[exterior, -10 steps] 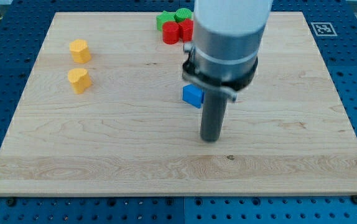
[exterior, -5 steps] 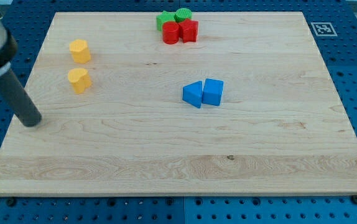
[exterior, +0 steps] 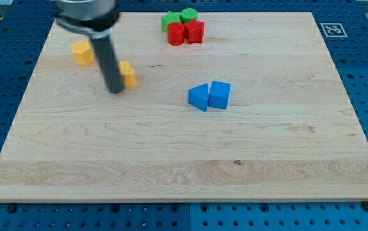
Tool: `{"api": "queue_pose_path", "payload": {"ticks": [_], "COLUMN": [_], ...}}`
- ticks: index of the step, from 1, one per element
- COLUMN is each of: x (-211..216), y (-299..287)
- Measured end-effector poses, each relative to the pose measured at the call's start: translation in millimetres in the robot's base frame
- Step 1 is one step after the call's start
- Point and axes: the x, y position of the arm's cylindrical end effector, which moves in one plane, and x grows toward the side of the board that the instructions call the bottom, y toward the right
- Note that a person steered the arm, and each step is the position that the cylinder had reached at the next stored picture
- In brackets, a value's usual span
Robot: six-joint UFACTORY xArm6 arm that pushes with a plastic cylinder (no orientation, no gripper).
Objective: Drive yellow heart into the top of blue blocks
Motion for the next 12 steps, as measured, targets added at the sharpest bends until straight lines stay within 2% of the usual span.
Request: {"api": "queue_pose_path", "payload": {"ticks": [1, 2, 3, 4, 5, 7, 8, 9, 10, 12], "x": [0.0, 0.0, -28.1, -56.9, -58.3, -48.1, -30.8, -30.8, -30.8, -30.8], "y": [-1.3, -62.7, -83.2, -33.7, 29.0, -25.8, -0.7, 75.7, 120.3, 87.4]}}
